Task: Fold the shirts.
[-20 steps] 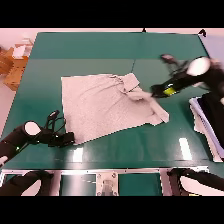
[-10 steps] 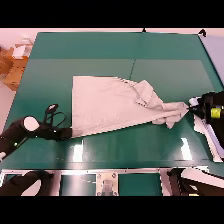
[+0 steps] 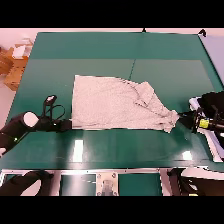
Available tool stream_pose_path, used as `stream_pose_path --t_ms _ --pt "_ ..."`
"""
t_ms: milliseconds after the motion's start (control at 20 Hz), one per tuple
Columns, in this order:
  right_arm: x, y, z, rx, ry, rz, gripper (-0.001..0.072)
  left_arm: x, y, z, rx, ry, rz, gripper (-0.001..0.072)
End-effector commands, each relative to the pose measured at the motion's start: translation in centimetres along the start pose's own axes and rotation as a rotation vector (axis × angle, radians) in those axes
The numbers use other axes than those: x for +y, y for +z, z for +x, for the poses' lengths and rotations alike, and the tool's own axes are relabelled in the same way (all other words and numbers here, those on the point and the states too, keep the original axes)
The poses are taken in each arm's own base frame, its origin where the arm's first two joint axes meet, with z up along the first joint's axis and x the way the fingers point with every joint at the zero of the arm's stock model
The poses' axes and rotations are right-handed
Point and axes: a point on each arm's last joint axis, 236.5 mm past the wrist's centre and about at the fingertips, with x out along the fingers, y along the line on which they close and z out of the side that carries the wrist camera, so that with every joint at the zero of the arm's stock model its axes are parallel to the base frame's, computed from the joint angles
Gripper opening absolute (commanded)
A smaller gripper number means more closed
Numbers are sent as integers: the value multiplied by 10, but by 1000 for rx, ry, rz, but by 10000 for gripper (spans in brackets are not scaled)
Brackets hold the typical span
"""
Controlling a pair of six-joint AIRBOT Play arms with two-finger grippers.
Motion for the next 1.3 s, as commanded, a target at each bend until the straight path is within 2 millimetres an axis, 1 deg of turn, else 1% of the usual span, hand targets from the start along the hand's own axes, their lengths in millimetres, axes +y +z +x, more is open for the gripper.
stream_pose_path --t_ms 0,50,100,150,300,450,500,550,600,650,700,750,800,850,900,950,1000,1050,1100,1150,1200,1250 --pt "-15 -2 -25 30 -127 20 396 0 -1 1 9 0 14 21" --pt "-27 -5 -31 32 -209 11 412 0 0 1 5 -1 12 21" --pt "-31 -7 -30 29 -239 -4 446 0 1 1 0 -1 12 21" --pt "-29 -10 -23 36 -233 -7 520 0 3 1 -7 0 12 21" --pt "-24 -23 1 99 -243 -54 521 1 6 1 -20 2 12 21" --pt "-22 -20 21 102 -290 -131 509 0 5 1 -16 2 13 21" --pt "-21 -15 28 88 -308 -155 457 0 5 1 -14 1 13 21" --pt "-19 -11 33 72 -315 -172 386 0 4 1 -12 1 13 21" --pt "-13 -9 38 61 -300 -180 254 0 4 1 -12 1 12 21" --pt "-2 -8 43 55 -264 -191 65 0 4 1 -13 1 13 21" --pt "14 -10 46 64 -208 -207 15 -1 6 0 -15 0 15 21" --pt "38 -15 47 88 -129 -221 15 -5 11 -5 -20 -7 21 21" --pt "69 -21 43 115 -34 -241 14 -14 24 -16 -38 -22 39 21" --pt "104 -25 35 124 65 -290 14 -27 43 -34 -73 -42 64 21" --pt "146 -27 21 93 158 -363 14 -46 71 -64 -136 -66 105 21" --pt "187 -27 5 33 230 -447 15 -66 101 -100 -217 -86 153 21" --pt "236 -32 -18 -44 313 -553 15 -91 133 -150 -334 -111 209 21" --pt "284 -43 -43 -121 392 -659 15 -116 161 -205 -466 -131 264 21" --pt "335 -62 -74 -209 478 -776 15 -143 183 -273 -623 -153 323 21" --pt "378 -85 -102 -295 548 -878 15 -167 193 -338 -770 -173 377 21" --pt "417 -112 -132 -395 608 -982 15 -191 193 -405 -919 -188 441 21" --pt "447 -139 -159 -487 643 -1072 15 -209 186 -463 -1044 -199 495 21"
